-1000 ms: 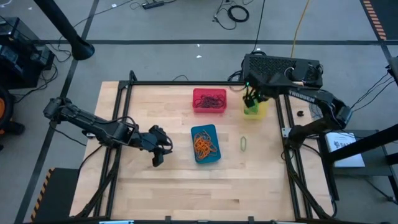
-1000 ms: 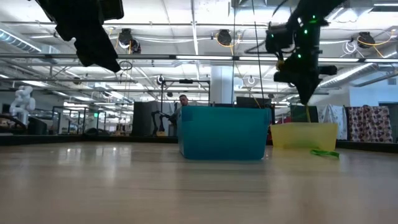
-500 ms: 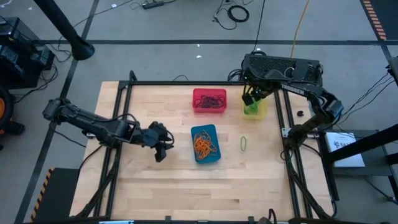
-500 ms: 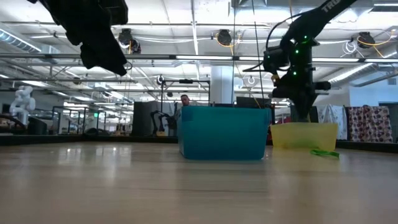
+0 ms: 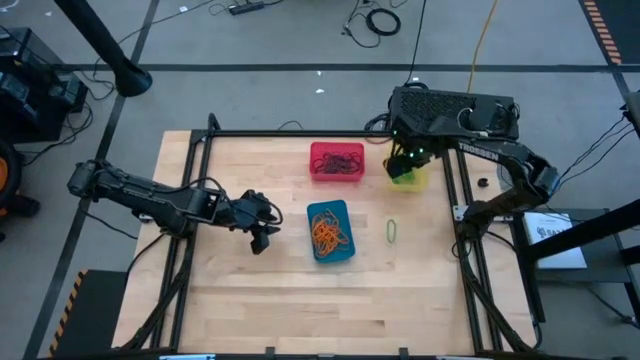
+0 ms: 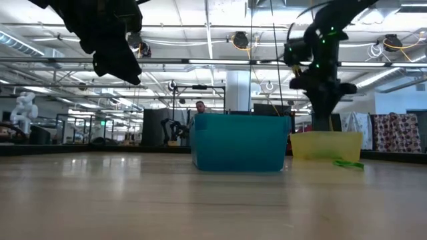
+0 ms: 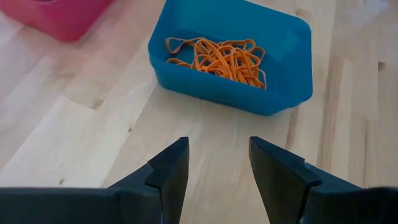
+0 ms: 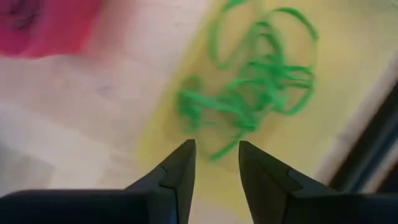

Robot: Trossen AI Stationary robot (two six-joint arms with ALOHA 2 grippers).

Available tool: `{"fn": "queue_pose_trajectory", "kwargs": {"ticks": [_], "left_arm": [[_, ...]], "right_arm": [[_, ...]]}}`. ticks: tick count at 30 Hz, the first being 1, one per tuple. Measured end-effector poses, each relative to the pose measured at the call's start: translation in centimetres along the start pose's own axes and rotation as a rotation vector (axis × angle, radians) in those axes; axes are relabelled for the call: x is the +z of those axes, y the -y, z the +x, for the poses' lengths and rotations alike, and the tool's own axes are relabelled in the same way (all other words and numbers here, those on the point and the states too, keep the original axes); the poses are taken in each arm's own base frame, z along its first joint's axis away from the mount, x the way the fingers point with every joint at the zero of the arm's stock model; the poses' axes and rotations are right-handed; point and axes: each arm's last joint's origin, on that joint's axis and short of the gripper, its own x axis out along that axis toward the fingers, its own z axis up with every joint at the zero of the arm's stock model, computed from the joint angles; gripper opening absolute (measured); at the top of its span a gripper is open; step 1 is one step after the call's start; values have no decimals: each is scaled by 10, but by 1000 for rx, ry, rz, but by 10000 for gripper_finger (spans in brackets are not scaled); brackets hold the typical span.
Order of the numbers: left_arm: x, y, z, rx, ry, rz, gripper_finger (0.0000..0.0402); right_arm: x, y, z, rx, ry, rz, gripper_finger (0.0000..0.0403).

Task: Sort rubber bands into baskets
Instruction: Put the green rubber band into the yellow bin

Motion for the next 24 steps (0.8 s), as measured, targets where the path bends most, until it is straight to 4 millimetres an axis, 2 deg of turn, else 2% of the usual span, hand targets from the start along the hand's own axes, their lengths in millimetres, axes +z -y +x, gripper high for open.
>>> {"fn": "queue_pose_trajectory", "kwargs": {"ticks": [4, 8, 15, 19, 24], "left_arm": [[0, 0, 0, 0, 0, 61, 175], [0, 0, 0, 9, 6, 91, 175], [1, 0, 0, 20, 23, 119, 175], [2, 0, 0, 29, 28, 117, 175], [3, 0, 0, 26, 46, 105, 175]], "right_arm": [[-18, -28, -10, 40, 22, -37, 116], [-46, -61, -16, 68, 9, -68, 116], [-96, -108, -17, 49, 10, -101, 116], [-120, -123, -10, 0, 38, -111, 116], [-140, -122, 12, -78, 8, -9, 116]]}}
